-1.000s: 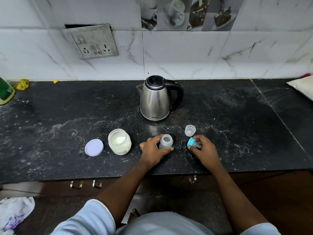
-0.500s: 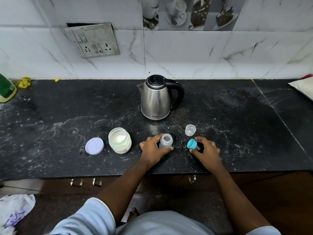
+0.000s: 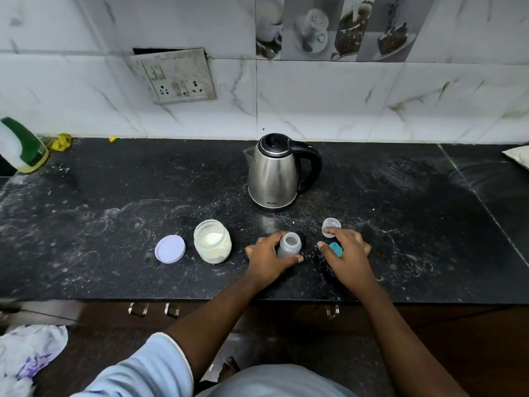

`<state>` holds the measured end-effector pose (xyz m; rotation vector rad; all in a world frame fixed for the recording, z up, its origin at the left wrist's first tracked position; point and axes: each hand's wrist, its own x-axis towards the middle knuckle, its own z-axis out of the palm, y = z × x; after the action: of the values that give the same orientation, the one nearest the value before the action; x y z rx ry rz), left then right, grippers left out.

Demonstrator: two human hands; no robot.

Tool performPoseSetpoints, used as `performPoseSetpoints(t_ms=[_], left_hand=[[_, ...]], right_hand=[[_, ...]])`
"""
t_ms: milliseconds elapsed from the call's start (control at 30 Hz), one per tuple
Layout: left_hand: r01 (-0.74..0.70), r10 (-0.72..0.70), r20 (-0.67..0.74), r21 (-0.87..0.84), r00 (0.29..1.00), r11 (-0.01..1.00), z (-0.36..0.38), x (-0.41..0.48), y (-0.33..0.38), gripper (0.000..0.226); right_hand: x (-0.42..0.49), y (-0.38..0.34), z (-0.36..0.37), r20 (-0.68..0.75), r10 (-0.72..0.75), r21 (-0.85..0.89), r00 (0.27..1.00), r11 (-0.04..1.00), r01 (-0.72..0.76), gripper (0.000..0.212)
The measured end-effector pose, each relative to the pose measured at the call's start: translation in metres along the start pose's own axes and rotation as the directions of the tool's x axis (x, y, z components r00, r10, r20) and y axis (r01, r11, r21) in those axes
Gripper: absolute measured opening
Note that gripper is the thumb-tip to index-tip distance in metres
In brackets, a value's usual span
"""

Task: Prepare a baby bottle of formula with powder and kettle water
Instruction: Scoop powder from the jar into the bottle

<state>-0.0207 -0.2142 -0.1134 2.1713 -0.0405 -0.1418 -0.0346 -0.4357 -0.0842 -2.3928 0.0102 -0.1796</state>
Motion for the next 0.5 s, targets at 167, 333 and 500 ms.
performPoseSetpoints(t_ms=[167, 333, 500], left_hand=[[0.040, -0.040, 0.034, 0.008, 0.999, 0.999, -0.006, -0.005, 0.002, 0.094], [0.025, -0.025, 0.034, -0.011, 0.999, 1.000, -0.026, -0.019, 0.005, 0.114], [-0.245, 0.209, -0.321, -0.076, 0.924, 0.966, -0.066, -0.051, -0.005, 0.051]], right_hand=[[0.011, -0.024, 0.005, 0.011, -0.053, 0.033, 0.999, 0.998, 0.053, 0.025], [0.017, -0.053, 0.008, -0.016, -0.150, 0.055, 0.988, 0.987, 0.151, 0.020], [0.017, -0.109, 0.027, -0.079, -0.364, 0.025, 0.928, 0.930, 0.367, 0.028]])
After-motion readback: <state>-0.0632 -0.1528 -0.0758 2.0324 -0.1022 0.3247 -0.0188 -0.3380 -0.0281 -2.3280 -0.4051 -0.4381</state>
